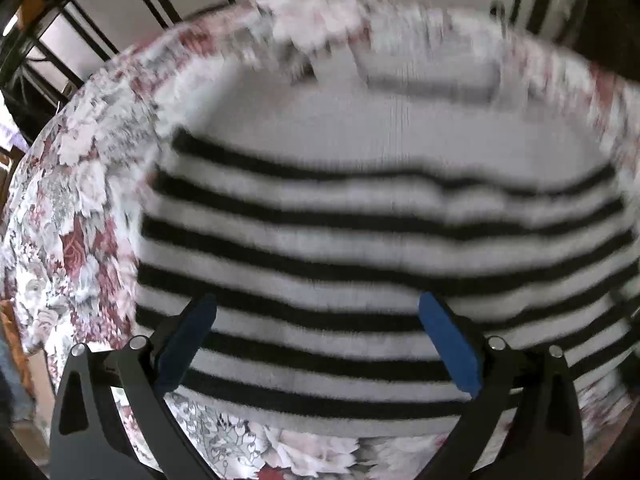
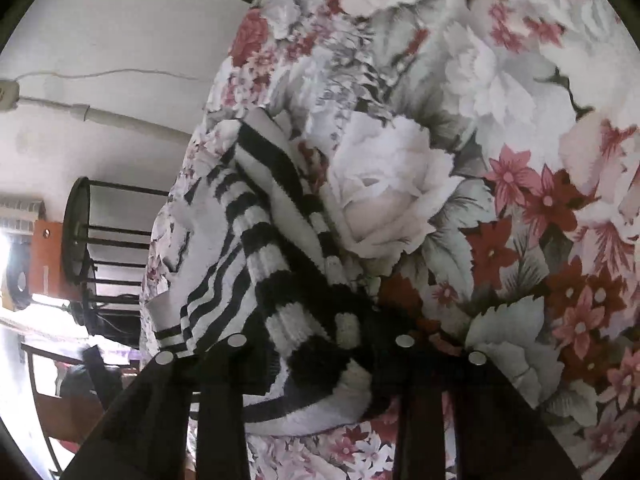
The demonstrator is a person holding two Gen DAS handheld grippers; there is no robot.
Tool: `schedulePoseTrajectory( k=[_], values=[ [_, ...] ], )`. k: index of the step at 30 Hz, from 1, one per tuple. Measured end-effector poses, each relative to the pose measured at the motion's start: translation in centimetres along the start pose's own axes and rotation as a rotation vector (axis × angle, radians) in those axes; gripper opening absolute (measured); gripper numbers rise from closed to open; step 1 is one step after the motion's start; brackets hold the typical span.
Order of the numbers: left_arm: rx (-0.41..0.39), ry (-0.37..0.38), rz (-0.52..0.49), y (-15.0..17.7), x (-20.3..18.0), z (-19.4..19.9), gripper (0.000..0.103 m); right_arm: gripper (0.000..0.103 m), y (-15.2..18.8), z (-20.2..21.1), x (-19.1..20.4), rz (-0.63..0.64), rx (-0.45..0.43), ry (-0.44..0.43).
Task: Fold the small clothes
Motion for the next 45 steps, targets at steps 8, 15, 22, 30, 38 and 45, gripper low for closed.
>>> schedulePoseTrajectory(
  k=[8, 15, 22, 30, 38, 45],
  values=[
    [0.028, -0.02, -0.083, -0.1, -2.2, -5.8, 0.099, 0.031, 0.1, -0.4, 0.3, 0.004, -0.001, 0.038],
    [-0.002, 0.001, -0.03, -0.7, -1.7, -3.5, 0.098, 0.028, -0.3, 1.5, 4.3, 0.069, -0.07, 0.028],
    [0.031, 0.015, 0.02, -2.3, -1.1, -5.3, 0.099, 0.027, 0.0, 2.5, 8.0, 0.103, -0.092, 0.003],
    [0.052, 0.027, -0.012, -3.9, -1.8, -5.9, 0.098, 0.027, 0.4, 2.5, 12.3, 0.17, -0.097, -0.011],
    [0.082, 0.268, 0.033, -4.2, -0.6, -1.4, 0.098, 0.027, 1.2, 2.3, 15.4, 0.197, -0.096, -0.029],
    [0.095, 0.293, 0.057, -4.0, 0.0, -0.6, 0.098, 0.027, 2.5, 2.5, 18.0, 0.261, -0.078, -0.045]
  ],
)
Point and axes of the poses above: each gripper's, at about its wrist camera, not at the fingertips, and z roughly against the way its jaws point, x to its left, y to its underside, the point moved 2 cm from there along -z, roughly the way its jaws point, and after that the axes turned 12 degrees about z, right-handed, at the moved point
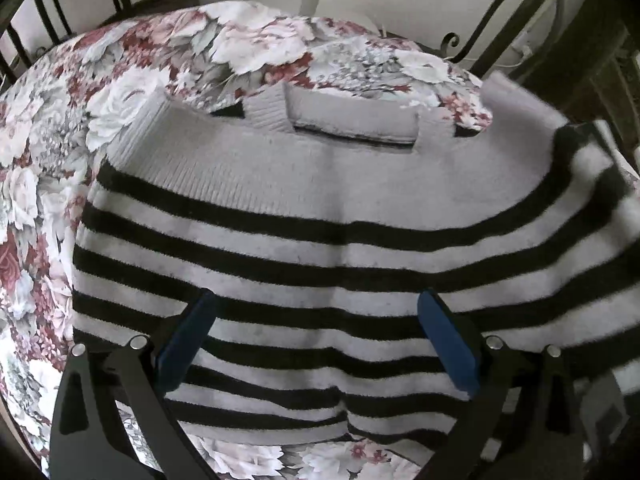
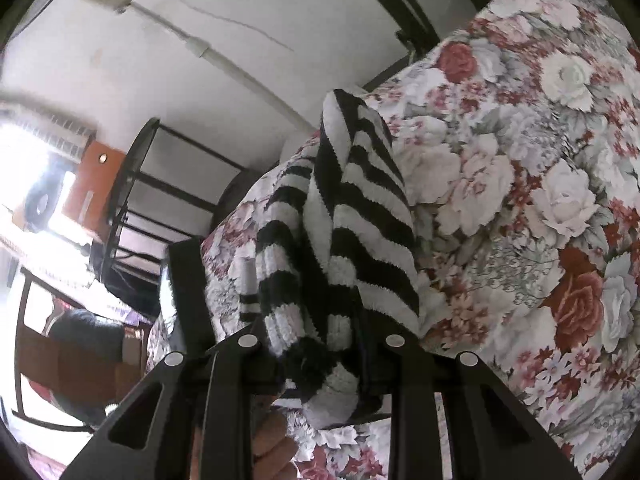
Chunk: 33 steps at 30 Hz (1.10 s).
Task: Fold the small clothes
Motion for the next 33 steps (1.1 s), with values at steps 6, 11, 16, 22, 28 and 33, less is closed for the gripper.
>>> schedulePoseTrajectory(
  k=[6, 11, 16, 22, 28, 33],
  values=[
    [-0.051, 0.014, 0.022, -1.2, 1.5, 1.7, 0.094, 0.027, 0.5, -0.9, 2.5, 0.042, 0.013, -0.013],
    [-0.075, 0.039, 0.075, -0.9, 3.9, 3.4, 0.084, 0.027, 0.7, -1.7, 5.2, 0.069, 0.015, -0.052],
    [-0.114, 0.033, 0.136, -0.5, 7.1, 4.7, 0.079, 0.027, 1.6, -3.3, 7.7, 0.11, 0.043, -0.079],
    [-0.179, 0.052, 0.138, -0.6, 9.6, 6.9, 0.079, 0.027, 3.4, -6.2, 10.4, 0.168, 0.117, -0.078],
    [-0.144, 0.063, 0.192, -1.2, 14.0, 7.0, 0.079, 0.027, 4.7, -9.2, 12.5, 0.19, 0.165, -0.086],
    [-0.127, 0.071, 0.212, -1.4, 15.8, 6.7, 0.08, 0.027, 6.2, -12.2, 14.1, 0.269, 0.208, -0.058]
  ],
)
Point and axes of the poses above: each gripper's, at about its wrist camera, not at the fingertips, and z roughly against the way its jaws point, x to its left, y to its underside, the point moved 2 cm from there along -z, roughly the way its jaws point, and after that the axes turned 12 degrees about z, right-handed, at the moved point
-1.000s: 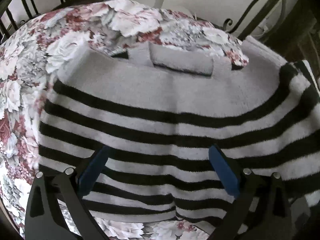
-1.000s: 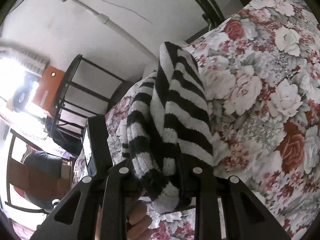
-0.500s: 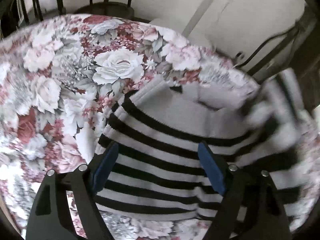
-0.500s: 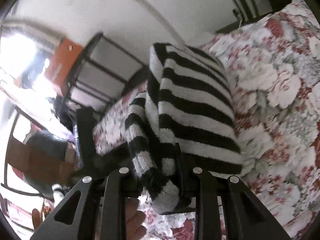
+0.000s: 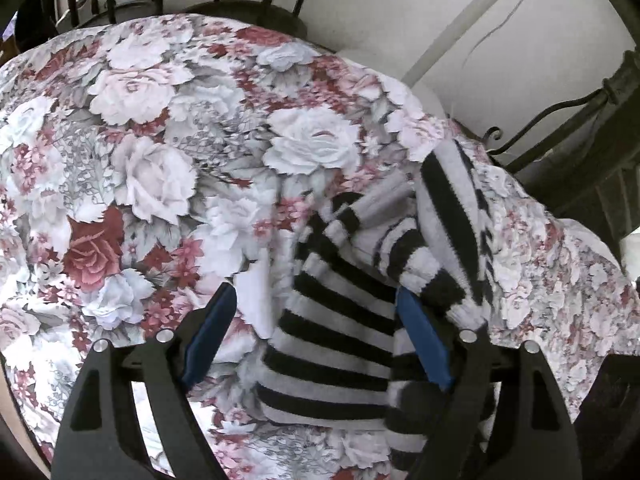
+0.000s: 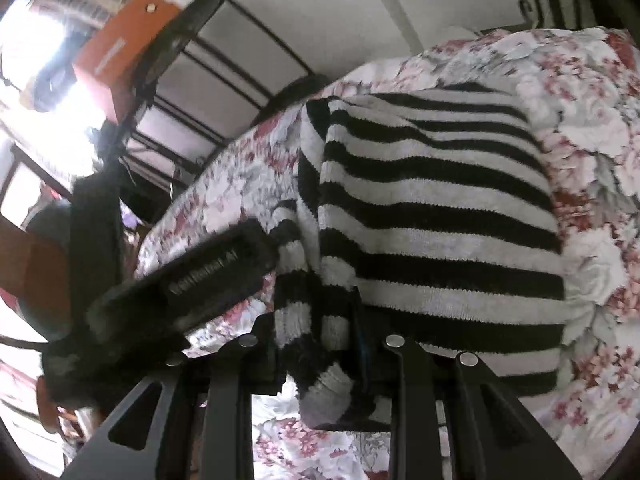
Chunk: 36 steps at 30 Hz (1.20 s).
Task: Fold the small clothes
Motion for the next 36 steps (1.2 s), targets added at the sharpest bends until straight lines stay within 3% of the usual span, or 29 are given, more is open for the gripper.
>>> schedulePoseTrajectory(
  k=[3, 7, 9, 14, 21, 27, 31, 34, 36],
  values=[
    [0.01, -0.032, 0.007, -0.3, 0.7, -1.1, 0.08, 0.027, 0.4, -1.4, 0.4, 0.044, 0.026, 0.023],
    [0.063, -0.008, 0.044, -0.6, 1.6, -2.4, 0.08, 0.027, 1.0, -2.8, -0.1, 0.029, 0.057, 0.011],
    [0.096, 0.024, 0.063, -0.7, 1.8, -3.3, 0.08, 0.027, 1.2, -2.7, -0.3, 0.025, 0.061, 0.009],
    [0.202, 0.212, 0.164, -1.5, 1.2, -5.8, 0.084, 0.027, 1.1, -0.1, -1.7, -0.059, 0.006, -0.052],
    [0.204, 0.315, 0.181, -2.4, -1.0, -5.9, 0.085, 0.027, 0.4, 1.7, -2.0, -0.075, -0.058, -0.084],
    [-0.002, 0.235, 0.104, -4.0, -0.7, -2.3, 0.084, 0.027, 0.0, -0.4, 0.6, 0.001, -0.055, -0.113],
    [-0.014, 0.274, 0.125, -4.5, 0.6, -2.3, 0.084, 0.027, 1.3, -2.6, 1.0, 0.013, 0.023, -0.122],
    [-0.006, 0.118, 0.119, -4.8, 1.3, -3.4, 0.085, 0.027, 2.1, -4.7, 0.2, 0.012, 0.102, -0.064],
    [0.01, 0.108, 0.17, -5.0, 3.0, -3.3, 0.085, 0.027, 2.5, -6.2, -0.7, -0.01, 0.12, -0.063]
  ],
)
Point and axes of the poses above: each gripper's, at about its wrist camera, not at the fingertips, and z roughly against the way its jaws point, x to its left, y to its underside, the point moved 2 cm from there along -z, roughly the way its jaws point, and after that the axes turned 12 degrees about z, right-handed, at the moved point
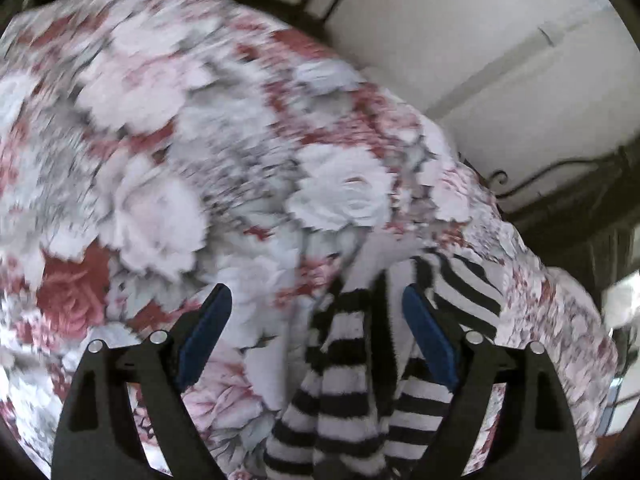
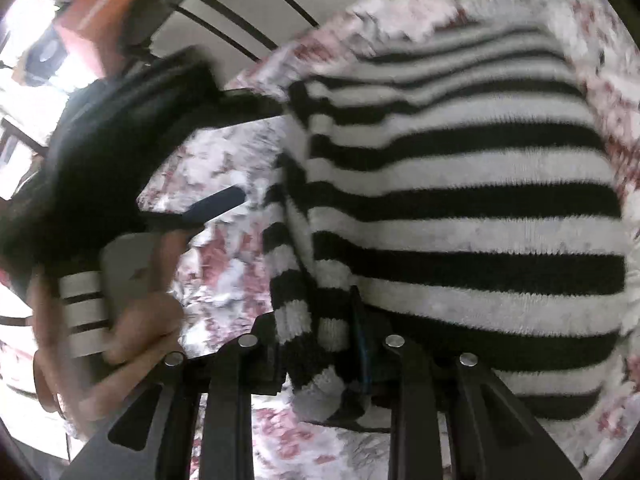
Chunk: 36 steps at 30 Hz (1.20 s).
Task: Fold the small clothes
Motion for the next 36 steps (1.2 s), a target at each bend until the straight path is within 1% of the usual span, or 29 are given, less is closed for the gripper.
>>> schedulePoseTrajectory(
  k=[1, 2, 4, 6, 8, 9, 10, 11, 13, 16, 17, 19, 21, 22, 23, 24, 25, 27, 28, 29, 30, 31, 32, 33, 34, 35, 36],
  values=[
    [-0.003, -0.008, 0.003, -0.3, 0.3, 0.5, 0.084, 0.027, -0.1, -0.5, -0.1, -0.003, 0.002, -0.003],
    [-0.021, -0.015, -0.02, -0.4, 0.2, 1.3, 0.084, 0.027, -0.1, -0.9, 0.0, 0.002, 0.006, 0.0],
    [-0.052, -0.029, -0.09, -0.3, -0.7, 2.7, 0.085, 0.029, -0.4, -1.7, 0.5, 0.036, 0.017, 0.017],
    [-0.063, -0.051, -0.155, 0.1, -1.9, 3.4, 0.089, 0.033, -0.6, -2.2, 0.9, 0.062, 0.032, 0.021],
    [-0.049, -0.084, -0.199, 0.7, -2.7, 3.2, 0.091, 0.049, -0.6, -1.9, 1.2, 0.07, 0.023, -0.003],
    [-0.041, -0.101, -0.211, 1.0, -2.8, 3.1, 0.091, 0.052, -0.8, -1.6, 1.4, 0.076, 0.022, -0.018],
    [-0.036, -0.124, -0.22, 1.2, -2.8, 2.8, 0.091, 0.052, -0.9, -1.2, 1.6, 0.088, 0.027, -0.019],
    [-0.037, -0.14, -0.216, 1.3, -2.7, 2.8, 0.091, 0.052, -1.0, -0.6, 2.0, 0.113, 0.041, 0.01],
    [-0.038, -0.149, -0.192, 1.4, -2.1, 3.0, 0.091, 0.054, -0.9, 0.5, 2.3, 0.13, 0.043, 0.004],
    [-0.026, -0.121, -0.143, 1.6, -0.8, 4.1, 0.091, 0.054, -0.3, 3.0, 1.8, 0.116, 0.046, 0.005],
    [-0.027, -0.107, -0.139, 2.0, -0.5, 5.0, 0.091, 0.054, -0.1, 3.8, 1.7, 0.113, 0.04, 0.001],
    [-0.034, -0.103, -0.167, 3.2, -0.6, 6.2, 0.091, 0.054, 0.5, 6.0, 1.3, 0.102, 0.016, 0.019],
    [-0.039, -0.113, -0.234, 5.3, -1.0, 7.7, 0.093, 0.047, 0.9, 8.0, 0.4, 0.078, -0.026, 0.046],
    [-0.044, -0.13, -0.275, 6.6, -1.4, 8.1, 0.094, 0.036, 1.1, 9.4, -0.3, 0.053, -0.063, 0.052],
    [-0.058, -0.168, -0.319, 7.9, -1.7, 8.4, 0.095, 0.026, 1.2, 10.0, -0.8, 0.032, -0.08, 0.069],
    [-0.069, -0.214, -0.356, 9.1, -2.0, 8.3, 0.097, 0.024, 1.5, 11.1, -2.0, -0.014, -0.1, 0.097],
    [-0.072, -0.248, -0.379, 9.8, -2.2, 8.0, 0.098, 0.019, 1.6, 12.0, -2.9, -0.046, -0.116, 0.105],
    [-0.039, -0.346, -0.437, 11.5, -2.4, 6.0, 0.098, 0.018, 1.8, 13.5, -4.0, -0.098, -0.154, 0.101],
    [-0.025, -0.452, -0.467, 11.9, -1.9, 4.2, 0.099, 0.018, 1.8, 13.9, -4.3, -0.097, -0.165, 0.09],
    [-0.022, -0.538, -0.465, 11.9, -1.2, 3.0, 0.099, 0.018, 1.9, 14.2, -4.5, -0.085, -0.162, 0.095],
    [0.008, -0.615, -0.415, 11.4, 0.4, 1.5, 0.099, 0.018, 1.9, 14.3, -4.6, -0.066, -0.155, 0.103],
    [0.045, -0.622, -0.343, 10.7, 1.8, 0.8, 0.099, 0.018, 1.8, 14.1, -4.6, -0.042, -0.149, 0.109],
    [0.083, -0.599, -0.257, 9.9, 3.3, 0.5, 0.099, 0.018, 1.6, 13.8, -4.8, -0.033, -0.141, 0.144],
    [0.125, -0.541, -0.148, 9.1, 4.9, 0.7, 0.099, 0.018, 1.3, 13.6, -5.2, -0.047, -0.139, 0.146],
    [0.152, -0.479, -0.074, 8.5, 5.9, 1.2, 0.099, 0.018, 1.2, 13.4, -5.3, -0.062, -0.139, 0.127],
    [0.159, -0.425, -0.026, 8.2, 6.5, 1.8, 0.099, 0.018, 0.8, 13.1, -5.6, -0.089, -0.141, 0.094],
    [0.13, -0.385, -0.005, 7.8, 6.4, 3.2, 0.097, 0.018, 0.5, 12.8, -5.5, -0.098, -0.14, 0.078]
  ],
)
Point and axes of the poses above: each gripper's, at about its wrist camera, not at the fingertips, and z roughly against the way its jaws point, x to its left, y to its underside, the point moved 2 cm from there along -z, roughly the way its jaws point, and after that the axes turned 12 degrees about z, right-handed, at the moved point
